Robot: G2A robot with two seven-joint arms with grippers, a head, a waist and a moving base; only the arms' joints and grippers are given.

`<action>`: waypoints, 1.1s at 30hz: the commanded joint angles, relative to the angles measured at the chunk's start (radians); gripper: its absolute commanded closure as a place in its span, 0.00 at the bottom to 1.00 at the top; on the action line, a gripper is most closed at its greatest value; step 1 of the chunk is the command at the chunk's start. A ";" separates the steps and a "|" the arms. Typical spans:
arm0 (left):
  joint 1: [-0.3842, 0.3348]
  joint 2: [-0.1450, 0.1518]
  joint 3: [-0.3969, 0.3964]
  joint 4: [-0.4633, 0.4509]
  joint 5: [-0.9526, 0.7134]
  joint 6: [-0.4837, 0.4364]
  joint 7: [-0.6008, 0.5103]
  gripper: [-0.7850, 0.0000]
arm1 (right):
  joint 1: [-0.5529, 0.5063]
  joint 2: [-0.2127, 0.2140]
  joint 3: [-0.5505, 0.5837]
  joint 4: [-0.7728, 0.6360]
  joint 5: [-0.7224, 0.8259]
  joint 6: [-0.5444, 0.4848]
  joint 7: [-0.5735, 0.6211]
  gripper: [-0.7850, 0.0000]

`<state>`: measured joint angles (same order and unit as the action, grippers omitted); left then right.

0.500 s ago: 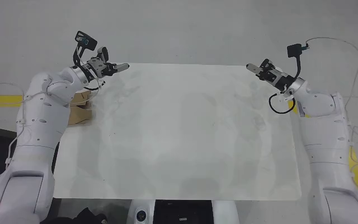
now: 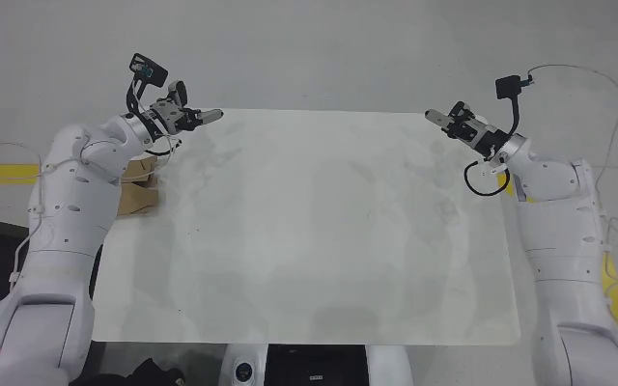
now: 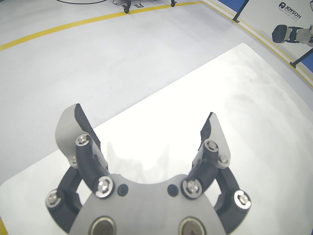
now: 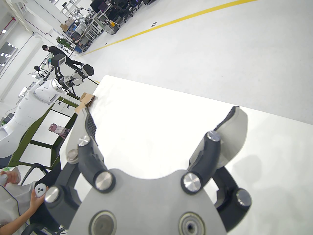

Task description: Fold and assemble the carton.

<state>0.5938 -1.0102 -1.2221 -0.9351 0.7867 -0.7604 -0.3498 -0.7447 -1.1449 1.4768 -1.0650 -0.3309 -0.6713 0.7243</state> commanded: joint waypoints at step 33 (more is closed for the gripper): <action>-0.026 0.106 -0.275 0.094 -0.713 0.156 -0.730 0.00 | 0.000 0.000 0.000 0.000 0.000 0.000 0.000 0.00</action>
<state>0.5698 -0.9108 -1.4879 -0.8507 0.0692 -0.6173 -1.0654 -0.7447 -1.1449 1.4768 -1.0650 -0.3309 -0.6713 0.7243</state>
